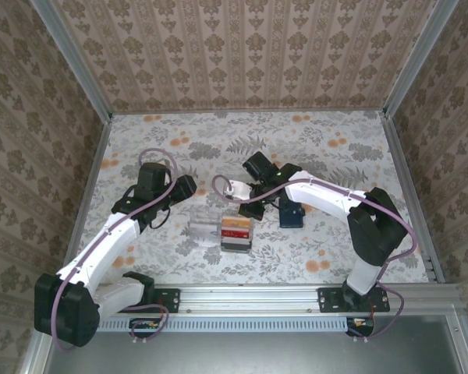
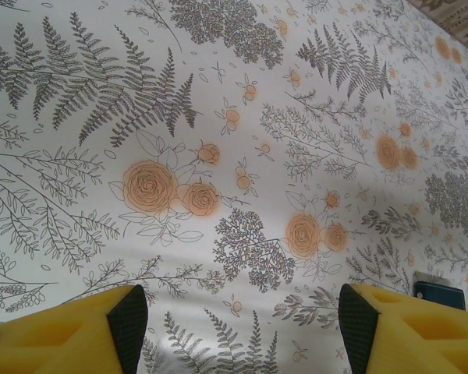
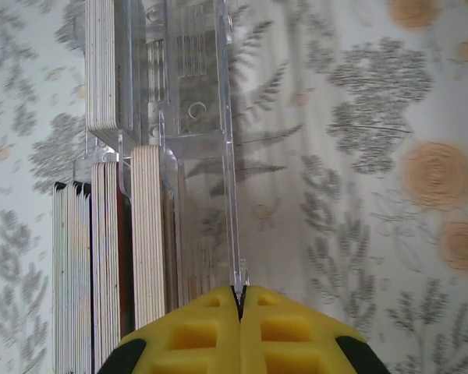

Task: Put the credit cards into the card holder

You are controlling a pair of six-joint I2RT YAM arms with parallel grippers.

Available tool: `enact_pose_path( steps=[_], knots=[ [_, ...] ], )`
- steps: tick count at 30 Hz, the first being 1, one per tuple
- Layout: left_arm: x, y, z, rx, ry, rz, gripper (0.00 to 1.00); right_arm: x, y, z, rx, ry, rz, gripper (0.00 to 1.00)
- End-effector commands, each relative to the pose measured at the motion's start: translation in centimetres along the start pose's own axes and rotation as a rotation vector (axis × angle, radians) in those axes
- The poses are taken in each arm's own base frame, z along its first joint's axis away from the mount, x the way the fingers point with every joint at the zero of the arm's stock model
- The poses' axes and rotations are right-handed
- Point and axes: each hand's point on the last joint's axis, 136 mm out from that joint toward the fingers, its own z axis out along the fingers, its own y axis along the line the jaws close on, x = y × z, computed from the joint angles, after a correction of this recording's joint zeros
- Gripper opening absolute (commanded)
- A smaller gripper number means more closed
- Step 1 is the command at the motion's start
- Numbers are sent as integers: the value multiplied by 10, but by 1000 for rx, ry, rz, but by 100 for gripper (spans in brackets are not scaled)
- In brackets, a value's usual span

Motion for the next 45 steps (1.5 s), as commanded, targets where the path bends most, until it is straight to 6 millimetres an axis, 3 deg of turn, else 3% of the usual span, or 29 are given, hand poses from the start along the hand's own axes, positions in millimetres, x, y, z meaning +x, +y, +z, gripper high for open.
enact_pose_path(
  steps=[1, 9, 14, 21, 24, 32, 36, 40, 45],
  knots=[
    [-4, -3, -1, 12, 1, 14, 68, -13, -49, -6, 156, -39, 77, 0],
    [-5, -6, -2, 23, 3, 12, 68, 1, -120, -21, 339, -58, 275, 0],
    [-5, -13, -1, 55, 16, 15, 68, 24, -162, -40, 440, -69, 425, 0],
    [-1, -27, 10, 101, 57, 19, 68, 66, -200, -57, 524, -43, 658, 0],
    [2, -35, 17, 114, 83, 31, 67, 76, -204, -56, 534, -38, 701, 0],
    [8, -62, 40, 156, 174, 47, 67, 75, -200, -62, 531, -38, 759, 5],
    [7, -67, 50, 156, 201, 35, 67, 74, -195, -69, 517, -27, 779, 16],
    [5, -72, 58, 155, 223, 22, 67, 73, -195, -90, 535, -16, 833, 36],
    [-2, -74, 64, 144, 217, 23, 68, 53, -186, -119, 492, -58, 897, 46]
  ],
)
